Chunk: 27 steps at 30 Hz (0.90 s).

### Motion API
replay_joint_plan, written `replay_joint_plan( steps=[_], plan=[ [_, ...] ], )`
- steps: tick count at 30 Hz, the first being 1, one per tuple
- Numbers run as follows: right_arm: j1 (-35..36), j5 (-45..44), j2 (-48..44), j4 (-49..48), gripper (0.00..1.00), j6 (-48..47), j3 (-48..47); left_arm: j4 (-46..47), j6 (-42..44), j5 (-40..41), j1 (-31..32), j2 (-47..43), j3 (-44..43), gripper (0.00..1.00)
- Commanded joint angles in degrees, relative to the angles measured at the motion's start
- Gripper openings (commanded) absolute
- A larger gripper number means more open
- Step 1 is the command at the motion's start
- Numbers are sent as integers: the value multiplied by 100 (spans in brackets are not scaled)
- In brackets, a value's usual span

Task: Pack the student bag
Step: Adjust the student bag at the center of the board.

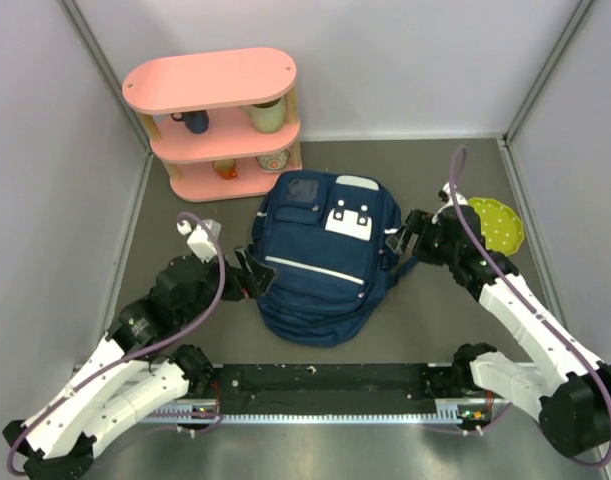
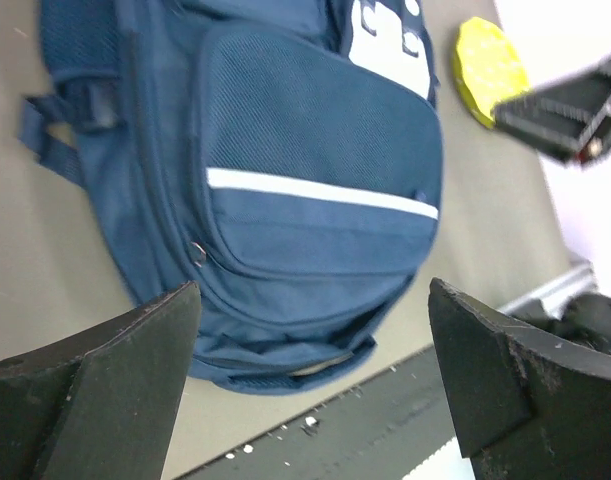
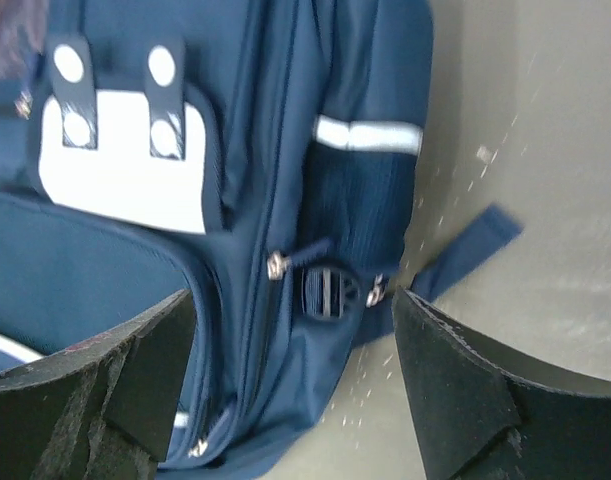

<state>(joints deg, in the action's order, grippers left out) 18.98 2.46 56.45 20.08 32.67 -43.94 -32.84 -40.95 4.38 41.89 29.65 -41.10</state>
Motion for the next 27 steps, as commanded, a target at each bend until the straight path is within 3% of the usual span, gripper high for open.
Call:
replay_joint_plan(
  steps=[1, 6, 8, 12, 16, 22, 24, 27],
  plan=[
    [-17, 904, -371, 155, 79, 547, 447, -741, 701, 1282, 4, 699, -881, 99],
    [-9, 1397, -792, 163, 81, 943, 913, -637, 1080, 1680, -119, 1868, -1461, 99],
    [-17, 1546, -872, 128, 82, 1101, 1089, -391, 1159, 1339, -338, 2253, -1480, 99],
    [-17, 1907, -890, -56, 84, 1198, 1265, 740, 1011, -171, -1522, 2651, -1147, 99],
    [-9, 2320, -784, -153, 84, 1146, 1213, 2355, 879, -1491, -2114, 2923, -566, 99],
    [-18, 2162, -302, -609, 85, 1207, 1196, 2941, 703, -2556, -2264, 4467, -311, 98],
    [-17, 2223, 85, -724, 85, 1268, 1107, 3238, 396, -3097, -2238, 4829, -5, 88],
    [-17, 2364, 621, -997, 85, 1313, 1002, 4607, -316, -3575, -2019, 5103, 768, 78]
  ],
)
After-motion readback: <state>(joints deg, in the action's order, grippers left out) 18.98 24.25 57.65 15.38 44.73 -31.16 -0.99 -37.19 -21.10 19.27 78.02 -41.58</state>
